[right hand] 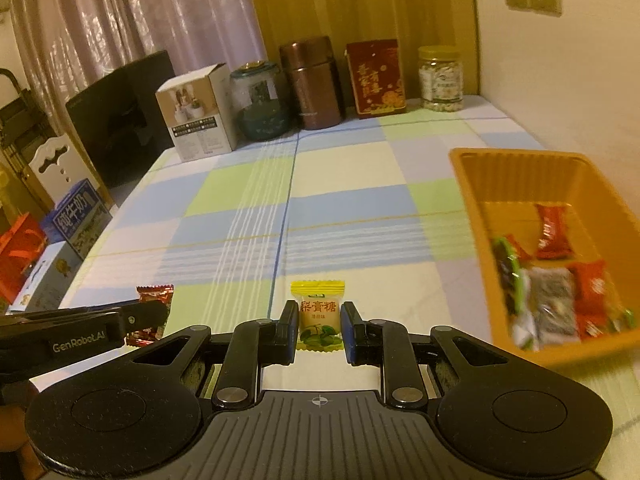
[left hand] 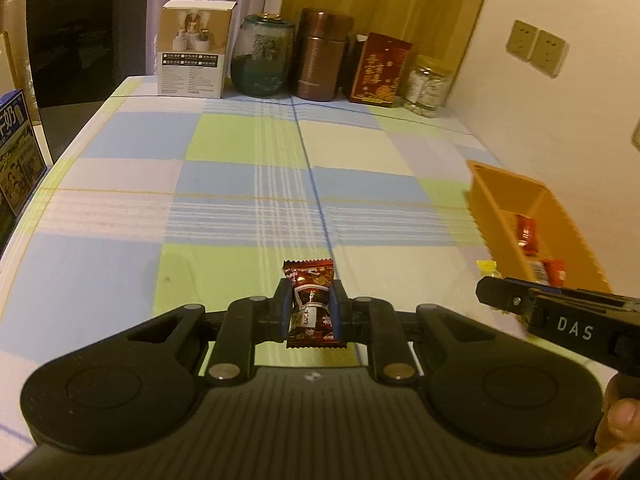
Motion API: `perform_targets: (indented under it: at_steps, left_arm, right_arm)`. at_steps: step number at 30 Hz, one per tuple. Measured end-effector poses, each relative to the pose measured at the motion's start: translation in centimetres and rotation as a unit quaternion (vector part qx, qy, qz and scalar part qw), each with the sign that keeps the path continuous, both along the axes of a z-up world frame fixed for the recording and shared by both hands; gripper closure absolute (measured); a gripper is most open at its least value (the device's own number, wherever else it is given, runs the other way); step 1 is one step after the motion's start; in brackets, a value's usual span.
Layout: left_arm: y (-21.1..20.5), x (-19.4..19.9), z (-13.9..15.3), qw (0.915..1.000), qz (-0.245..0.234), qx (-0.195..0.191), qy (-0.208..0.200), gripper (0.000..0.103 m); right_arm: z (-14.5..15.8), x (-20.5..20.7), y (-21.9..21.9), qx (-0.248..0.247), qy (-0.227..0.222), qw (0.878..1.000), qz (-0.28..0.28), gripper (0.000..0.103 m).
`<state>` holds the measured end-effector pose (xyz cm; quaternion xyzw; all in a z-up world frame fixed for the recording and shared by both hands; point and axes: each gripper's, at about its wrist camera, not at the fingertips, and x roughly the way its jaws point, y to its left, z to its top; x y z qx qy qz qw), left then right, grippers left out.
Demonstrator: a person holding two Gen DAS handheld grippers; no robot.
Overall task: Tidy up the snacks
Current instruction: 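Carry both held candies over the orange tray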
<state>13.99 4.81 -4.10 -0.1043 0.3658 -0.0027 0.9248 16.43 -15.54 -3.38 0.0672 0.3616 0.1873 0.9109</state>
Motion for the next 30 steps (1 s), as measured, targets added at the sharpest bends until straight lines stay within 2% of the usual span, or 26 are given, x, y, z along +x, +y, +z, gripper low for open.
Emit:
perform_targets:
  at_steps: [12, 30]
  left_arm:
    - [-3.4, -4.8, 3.1, 0.9995, -0.024, 0.007, -0.019, 0.086]
    - [-8.4, -5.7, 4.6, 0.9962, -0.082, -0.016, -0.026, 0.086]
  right_arm:
    - [2.8, -5.2, -3.9, 0.003, -0.02, 0.999, -0.024, 0.08]
    - [3.7, -7.6, -8.5, -0.009, -0.027, 0.997, -0.068, 0.08]
